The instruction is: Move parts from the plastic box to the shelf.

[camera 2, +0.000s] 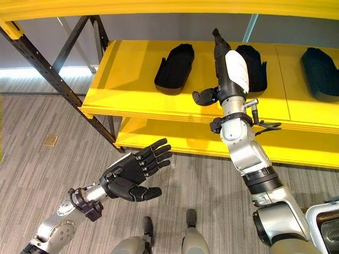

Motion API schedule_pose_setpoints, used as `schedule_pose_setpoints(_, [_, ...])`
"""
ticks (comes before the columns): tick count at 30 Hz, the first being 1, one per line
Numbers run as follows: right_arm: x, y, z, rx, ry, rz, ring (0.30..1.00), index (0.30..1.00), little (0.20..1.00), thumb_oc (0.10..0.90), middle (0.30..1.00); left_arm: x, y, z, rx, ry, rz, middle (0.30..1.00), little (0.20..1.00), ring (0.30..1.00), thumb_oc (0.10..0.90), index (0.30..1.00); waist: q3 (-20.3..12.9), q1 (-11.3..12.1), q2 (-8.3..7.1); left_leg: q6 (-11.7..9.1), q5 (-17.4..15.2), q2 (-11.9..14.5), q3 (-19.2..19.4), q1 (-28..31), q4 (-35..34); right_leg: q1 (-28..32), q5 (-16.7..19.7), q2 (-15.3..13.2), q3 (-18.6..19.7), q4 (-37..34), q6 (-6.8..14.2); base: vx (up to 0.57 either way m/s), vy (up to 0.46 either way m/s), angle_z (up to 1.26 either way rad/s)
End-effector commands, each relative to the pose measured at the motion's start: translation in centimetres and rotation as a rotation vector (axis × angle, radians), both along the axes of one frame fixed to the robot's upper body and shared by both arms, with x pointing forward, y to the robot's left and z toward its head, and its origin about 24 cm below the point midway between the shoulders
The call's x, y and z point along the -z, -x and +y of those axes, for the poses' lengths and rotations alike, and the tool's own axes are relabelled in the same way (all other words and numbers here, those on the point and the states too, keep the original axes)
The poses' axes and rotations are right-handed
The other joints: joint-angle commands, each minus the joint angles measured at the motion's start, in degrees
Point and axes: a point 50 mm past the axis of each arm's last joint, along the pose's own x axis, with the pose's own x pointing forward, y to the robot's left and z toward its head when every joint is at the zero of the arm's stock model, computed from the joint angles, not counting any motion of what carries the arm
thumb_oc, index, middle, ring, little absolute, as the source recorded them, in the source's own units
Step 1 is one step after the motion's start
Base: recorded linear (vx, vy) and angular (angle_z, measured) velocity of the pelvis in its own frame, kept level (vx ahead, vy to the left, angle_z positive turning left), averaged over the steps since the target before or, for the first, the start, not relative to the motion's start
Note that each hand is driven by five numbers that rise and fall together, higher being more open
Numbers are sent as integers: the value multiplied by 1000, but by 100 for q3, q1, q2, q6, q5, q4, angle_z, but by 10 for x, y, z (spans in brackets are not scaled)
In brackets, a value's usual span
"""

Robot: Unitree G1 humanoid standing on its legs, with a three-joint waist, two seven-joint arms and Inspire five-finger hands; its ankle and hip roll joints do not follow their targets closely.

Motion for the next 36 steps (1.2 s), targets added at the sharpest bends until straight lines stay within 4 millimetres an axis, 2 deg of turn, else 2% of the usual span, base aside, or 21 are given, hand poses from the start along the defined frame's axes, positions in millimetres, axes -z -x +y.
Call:
schedule_pose_setpoints(1, [-82,20,13,-41,158,-368,1000,1000,1000,900,1000,-27,8,-15,81,141,-120,1000,1000,1000,900,1000,-478,177,-25,-228,-237,433,-231,88,298,-157,-985,-284,-36,1162,167,0,0,0])
schedule_pose_setpoints(6, [-104,25,13,-31,341,-423,1000,1000,1000,900,1000,-28,9,-16,91,158,-120,1000,1000,1000,900,1000,-333,251,137,-257,-200,399,-319,-130,396,-299,-1108,-318,-93,1323,132,2,6,1])
schedule_pose_setpoints(12, [-118,29,12,-24,401,-447,1000,1000,1000,900,1000,-33,8,-14,85,189,-143,1000,1000,1000,900,1000,-84,302,282,-260,-207,314,-454,-476,618,-576,-1268,-345,-105,1634,60,-34,16,7])
schedule_pose_setpoints(15, [-124,34,11,-18,408,-482,1000,1000,1000,900,1000,-40,8,-12,93,239,-165,1000,1000,1000,900,1000,243,365,352,-182,-359,169,-586,-896,1101,-961,-1490,-363,-74,2215,-36,-141,-22,6])
schedule_pose_setpoints(21, [-128,39,14,-10,385,-553,1000,1000,1000,900,1000,-56,8,-14,132,287,-248,1000,1000,1000,900,1000,736,436,260,-18,-790,-37,-737,-1861,2335,-1821,-1920,-326,-59,3475,-258,-202,-94,17])
schedule_pose_setpoints(32, [-134,50,20,-23,391,-616,1000,1000,1000,900,1000,-80,8,-17,206,317,-343,1000,1000,1000,900,1000,1032,428,0,195,-1390,-64,-743,-2993,3888,-2726,-2367,-154,-13,4774,-441,-152,-43,2])
schedule_pose_setpoints(36, [-134,51,21,-21,394,-618,1000,1000,1000,900,1000,-82,8,-18,216,318,-351,1000,1000,1000,900,1000,1032,426,-17,206,-1423,-50,-740,-3068,3995,-2787,-2394,-137,-2,4855,-452,-37,-7,-9])
